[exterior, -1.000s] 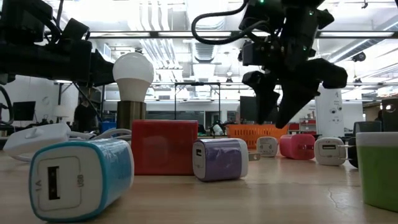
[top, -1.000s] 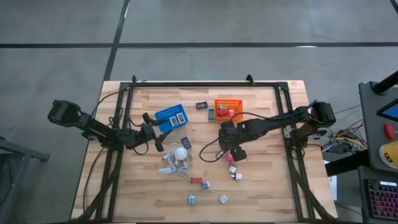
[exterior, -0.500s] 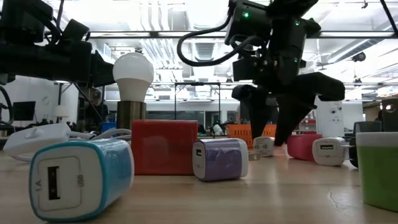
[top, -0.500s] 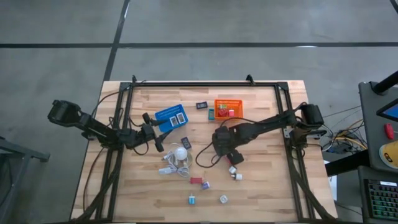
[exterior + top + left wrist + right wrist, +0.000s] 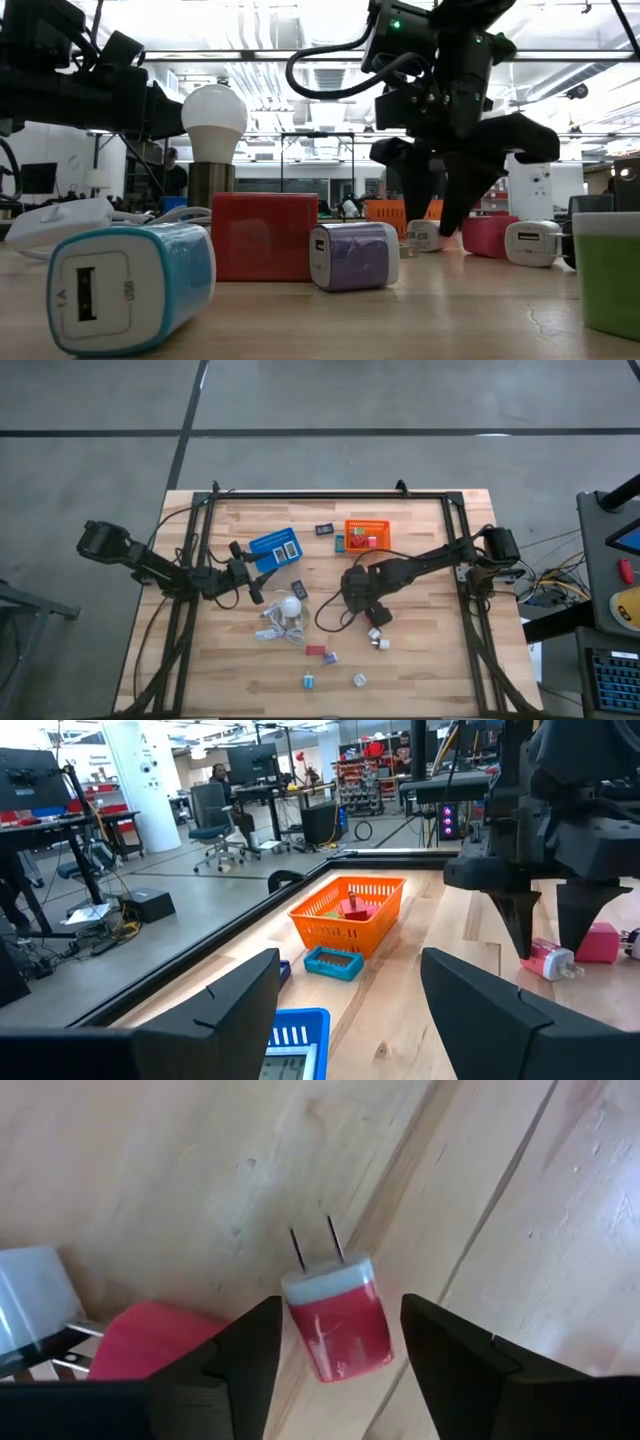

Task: Pick & Place Office items
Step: Put the top pink charger adapter into the orange bin

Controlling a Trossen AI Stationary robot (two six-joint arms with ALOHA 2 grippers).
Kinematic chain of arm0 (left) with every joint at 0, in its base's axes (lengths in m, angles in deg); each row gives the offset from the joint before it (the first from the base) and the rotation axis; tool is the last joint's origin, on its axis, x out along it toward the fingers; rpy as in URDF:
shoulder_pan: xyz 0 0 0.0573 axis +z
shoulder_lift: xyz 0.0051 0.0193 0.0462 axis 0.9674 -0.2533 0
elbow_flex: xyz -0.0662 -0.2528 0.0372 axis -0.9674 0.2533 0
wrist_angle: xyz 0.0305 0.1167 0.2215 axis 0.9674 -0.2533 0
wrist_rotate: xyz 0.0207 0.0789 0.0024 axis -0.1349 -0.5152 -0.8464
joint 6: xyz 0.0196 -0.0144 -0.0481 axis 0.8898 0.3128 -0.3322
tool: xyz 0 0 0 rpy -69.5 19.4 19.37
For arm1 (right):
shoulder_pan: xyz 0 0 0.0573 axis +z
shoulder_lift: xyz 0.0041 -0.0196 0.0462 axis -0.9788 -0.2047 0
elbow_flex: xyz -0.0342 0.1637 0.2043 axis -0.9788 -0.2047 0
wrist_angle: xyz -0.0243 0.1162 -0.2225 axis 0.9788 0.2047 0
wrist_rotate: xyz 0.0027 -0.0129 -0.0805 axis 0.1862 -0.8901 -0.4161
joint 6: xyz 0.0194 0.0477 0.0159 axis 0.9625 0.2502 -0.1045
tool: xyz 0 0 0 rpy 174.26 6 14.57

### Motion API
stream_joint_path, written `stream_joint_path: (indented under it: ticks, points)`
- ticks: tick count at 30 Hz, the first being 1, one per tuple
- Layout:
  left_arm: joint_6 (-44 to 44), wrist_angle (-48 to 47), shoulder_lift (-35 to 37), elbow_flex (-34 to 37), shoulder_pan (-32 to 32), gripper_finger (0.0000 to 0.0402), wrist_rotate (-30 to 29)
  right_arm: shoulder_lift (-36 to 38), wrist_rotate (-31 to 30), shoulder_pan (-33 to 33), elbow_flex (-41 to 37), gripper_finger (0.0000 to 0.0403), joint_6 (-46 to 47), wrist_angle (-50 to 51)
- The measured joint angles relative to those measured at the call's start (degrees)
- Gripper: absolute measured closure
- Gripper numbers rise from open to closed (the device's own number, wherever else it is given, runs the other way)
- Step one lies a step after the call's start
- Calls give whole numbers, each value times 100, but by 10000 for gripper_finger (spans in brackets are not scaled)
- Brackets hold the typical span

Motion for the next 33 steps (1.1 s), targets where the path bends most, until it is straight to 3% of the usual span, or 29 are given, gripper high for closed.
stream_joint_path:
  ticks: [6,11,18,26,33]
  points:
    - [-13,0,0,0,0,154,0,-217,80,0,-4,227,-103,-89]
    - [-17,-6,0,0,1,154,-2,-396,162,0,22,280,-163,-91]
    - [-17,-21,0,0,2,154,-2,-313,88,1,64,281,-230,-109]
    - [-39,-34,0,0,1,154,-2,-169,-735,16,293,281,-199,-193]
    - [-69,-67,-1,11,2,154,-3,138,-1480,-339,404,281,-165,-20]
